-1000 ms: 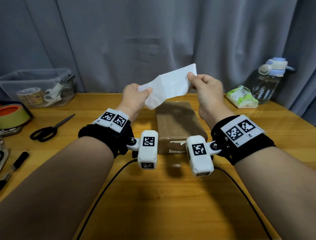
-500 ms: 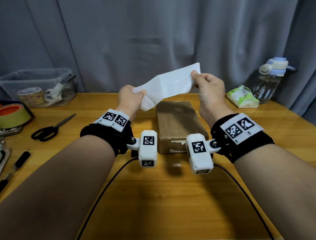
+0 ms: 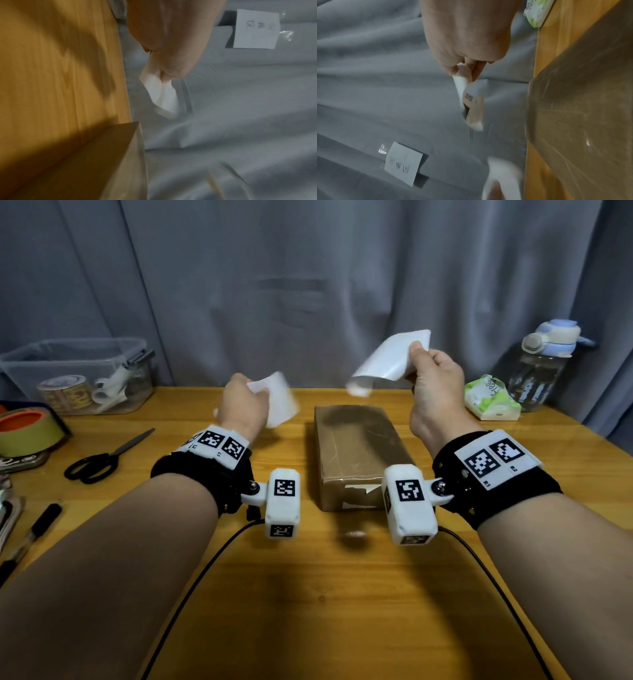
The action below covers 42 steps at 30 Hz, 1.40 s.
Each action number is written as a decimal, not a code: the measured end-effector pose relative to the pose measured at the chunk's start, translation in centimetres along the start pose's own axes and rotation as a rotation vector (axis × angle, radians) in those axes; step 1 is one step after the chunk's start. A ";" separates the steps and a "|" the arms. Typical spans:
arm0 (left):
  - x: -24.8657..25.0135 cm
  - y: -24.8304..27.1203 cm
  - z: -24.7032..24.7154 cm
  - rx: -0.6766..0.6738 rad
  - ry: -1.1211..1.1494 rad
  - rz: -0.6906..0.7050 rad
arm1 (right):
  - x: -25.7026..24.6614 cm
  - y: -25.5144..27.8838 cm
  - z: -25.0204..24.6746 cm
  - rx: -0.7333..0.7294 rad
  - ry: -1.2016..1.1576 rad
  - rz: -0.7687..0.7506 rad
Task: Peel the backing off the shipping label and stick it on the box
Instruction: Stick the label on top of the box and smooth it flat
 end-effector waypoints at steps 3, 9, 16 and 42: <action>-0.5 0.1 -0.8 0.079 -0.107 0.090 | -0.4 -0.4 0.0 -0.071 0.024 -0.003; 1.8 1.1 0.4 -0.050 -0.302 0.399 | 0.0 0.2 1.2 -0.228 0.175 0.000; -1.4 2.3 2.4 -0.359 -0.912 0.530 | 0.9 1.8 1.8 -0.388 0.250 0.092; 5.6 5.8 1.0 -0.047 -0.280 0.841 | 0.9 0.9 2.0 -0.454 0.447 0.162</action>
Point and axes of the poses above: each hand's wrist, its own y-axis away from the middle knuckle, its own z-axis out of the palm, x = y × z, the point moved 3 cm from there along -y, towards the middle knuckle, and after that the axes turned 9 degrees about -z, right-handed, at the moved point
